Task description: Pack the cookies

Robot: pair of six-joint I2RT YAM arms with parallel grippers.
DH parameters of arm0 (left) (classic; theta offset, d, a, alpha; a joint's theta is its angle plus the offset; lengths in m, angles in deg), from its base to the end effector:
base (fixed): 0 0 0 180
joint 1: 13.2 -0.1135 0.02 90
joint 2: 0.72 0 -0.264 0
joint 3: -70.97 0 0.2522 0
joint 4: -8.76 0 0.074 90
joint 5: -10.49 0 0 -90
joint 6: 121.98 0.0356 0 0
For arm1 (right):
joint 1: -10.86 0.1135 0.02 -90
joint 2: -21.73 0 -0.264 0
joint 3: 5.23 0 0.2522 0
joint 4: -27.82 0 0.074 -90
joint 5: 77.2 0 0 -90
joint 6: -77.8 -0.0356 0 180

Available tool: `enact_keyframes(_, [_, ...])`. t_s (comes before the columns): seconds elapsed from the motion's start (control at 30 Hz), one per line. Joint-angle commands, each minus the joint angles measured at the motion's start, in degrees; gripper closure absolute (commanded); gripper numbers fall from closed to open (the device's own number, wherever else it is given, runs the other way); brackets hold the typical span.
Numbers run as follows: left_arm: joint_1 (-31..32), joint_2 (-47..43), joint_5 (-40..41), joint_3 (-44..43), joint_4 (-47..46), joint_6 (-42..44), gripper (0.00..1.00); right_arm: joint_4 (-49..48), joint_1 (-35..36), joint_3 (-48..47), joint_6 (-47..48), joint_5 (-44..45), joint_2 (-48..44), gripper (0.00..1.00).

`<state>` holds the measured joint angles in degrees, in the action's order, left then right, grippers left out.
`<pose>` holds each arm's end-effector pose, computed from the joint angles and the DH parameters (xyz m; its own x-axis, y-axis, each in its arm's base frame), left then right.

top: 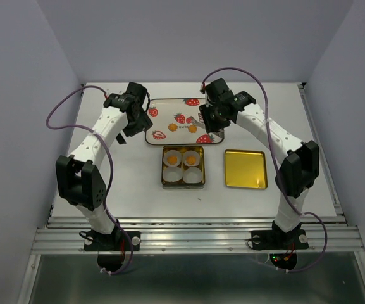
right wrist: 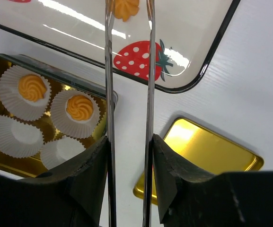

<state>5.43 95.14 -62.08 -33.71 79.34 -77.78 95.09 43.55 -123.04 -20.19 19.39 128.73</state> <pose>0.3325 -0.1008 0.3197 -0.7042 -0.4844 -0.5191 -0.4796 0.8636 -0.1552 0.3433 0.2155 0.3221 -0.7618 -0.3248 -0.5605 -0.3810 0.9244 -0.0179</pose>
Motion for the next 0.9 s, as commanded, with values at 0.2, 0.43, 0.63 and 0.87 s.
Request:
enact_keyframes(0.2, [0.0, -0.32, 0.06, -2.42, 2.16, -0.52, 0.01, -1.93, -0.17, -2.65, -0.8, -2.99, 1.28, 0.52])
enact_keyframes(0.43, [0.0, 0.56, 0.76, -4.36, 2.86, 0.1, 0.01, -1.92, -0.17, -3.17, -0.36, -1.94, 2.51, 0.5])
enact_keyframes(0.63, [0.0, 0.83, 1.38, -4.8, 3.03, 0.54, 0.01, -1.92, -0.17, -3.44, -0.1, -2.37, 3.83, 0.48])
enact_keyframes(0.87, [0.0, 0.47, 1.29, -3.92, 2.95, 0.54, 0.01, -2.28, -0.17, -3.62, 0.78, -1.05, 5.14, 0.48])
